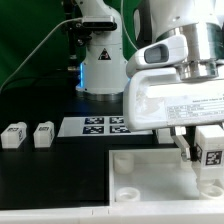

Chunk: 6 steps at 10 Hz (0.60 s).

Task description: Assemble one leg

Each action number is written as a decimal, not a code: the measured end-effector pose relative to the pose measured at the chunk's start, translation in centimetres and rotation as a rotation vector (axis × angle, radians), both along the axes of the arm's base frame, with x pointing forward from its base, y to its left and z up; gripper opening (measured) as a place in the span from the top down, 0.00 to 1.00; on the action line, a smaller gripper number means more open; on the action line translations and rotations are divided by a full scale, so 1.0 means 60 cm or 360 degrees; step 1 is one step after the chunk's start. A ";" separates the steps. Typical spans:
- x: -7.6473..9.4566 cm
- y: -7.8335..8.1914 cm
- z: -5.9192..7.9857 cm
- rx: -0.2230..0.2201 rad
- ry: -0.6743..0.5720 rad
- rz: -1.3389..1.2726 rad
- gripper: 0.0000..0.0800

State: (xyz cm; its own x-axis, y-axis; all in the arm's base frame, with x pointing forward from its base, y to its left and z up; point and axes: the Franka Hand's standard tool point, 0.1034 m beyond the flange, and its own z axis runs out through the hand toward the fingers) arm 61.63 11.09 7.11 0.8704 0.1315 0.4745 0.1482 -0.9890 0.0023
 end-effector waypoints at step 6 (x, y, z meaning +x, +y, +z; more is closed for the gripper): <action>0.001 0.010 -0.008 0.0003 -0.0041 0.0013 0.64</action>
Offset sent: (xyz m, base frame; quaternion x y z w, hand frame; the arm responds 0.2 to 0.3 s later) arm 0.0044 0.0103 -0.0040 0.0077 0.0073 0.0059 0.9999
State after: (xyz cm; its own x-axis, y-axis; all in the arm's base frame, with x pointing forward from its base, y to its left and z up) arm 61.69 11.68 6.61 0.8566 0.1377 0.4972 0.1563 -0.9877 0.0043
